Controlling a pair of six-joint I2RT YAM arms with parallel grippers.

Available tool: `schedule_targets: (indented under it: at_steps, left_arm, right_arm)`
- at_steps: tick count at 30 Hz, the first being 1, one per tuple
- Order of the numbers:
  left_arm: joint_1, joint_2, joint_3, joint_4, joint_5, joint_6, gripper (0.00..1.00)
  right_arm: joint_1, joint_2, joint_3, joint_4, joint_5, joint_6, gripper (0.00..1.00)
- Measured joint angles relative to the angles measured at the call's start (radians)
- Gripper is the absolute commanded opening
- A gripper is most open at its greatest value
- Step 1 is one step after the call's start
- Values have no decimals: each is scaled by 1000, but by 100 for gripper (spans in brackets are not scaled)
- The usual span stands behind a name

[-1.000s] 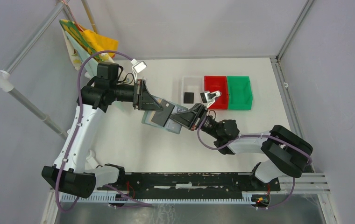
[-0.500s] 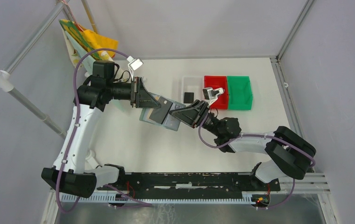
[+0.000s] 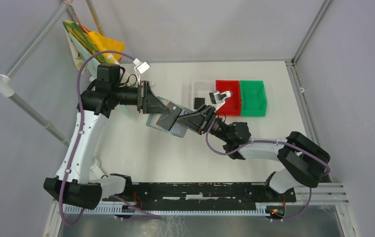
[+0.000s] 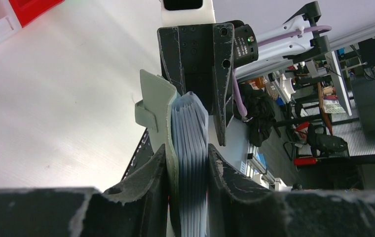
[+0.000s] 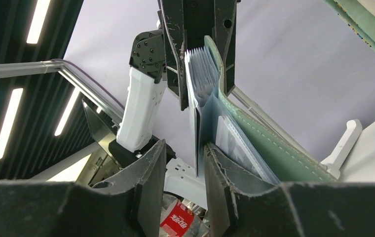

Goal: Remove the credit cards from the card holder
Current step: Remove the credit card from the card holder.

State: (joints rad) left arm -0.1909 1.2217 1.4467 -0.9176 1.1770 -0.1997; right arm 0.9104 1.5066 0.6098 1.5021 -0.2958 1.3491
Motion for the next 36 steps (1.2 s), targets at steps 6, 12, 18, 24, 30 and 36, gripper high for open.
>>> schedule_targets:
  at_steps: [6, 12, 18, 24, 30, 36]
  left_arm:
    - [5, -1, 0, 6, 1, 0, 22]
    - [11, -7, 0, 12, -4, 0, 30]
    - [-2, -9, 0, 6, -10, 0, 35]
    - [-10, -8, 0, -3, -8, 0, 40]
    - [-7, -8, 0, -24, 27, 13, 35]
    - [-7, -6, 0, -32, 32, 34, 18]
  right_arm:
    - [11, 30, 22, 1, 1, -3, 18]
    - [13, 47, 27, 10, 10, 8, 0]
    - [15, 37, -10, 43, 35, 11, 0]
    - [17, 24, -33, 47, 47, 16, 0]
    - [17, 19, -46, 47, 47, 19, 0]
    - [17, 12, -51, 47, 46, 18, 0]
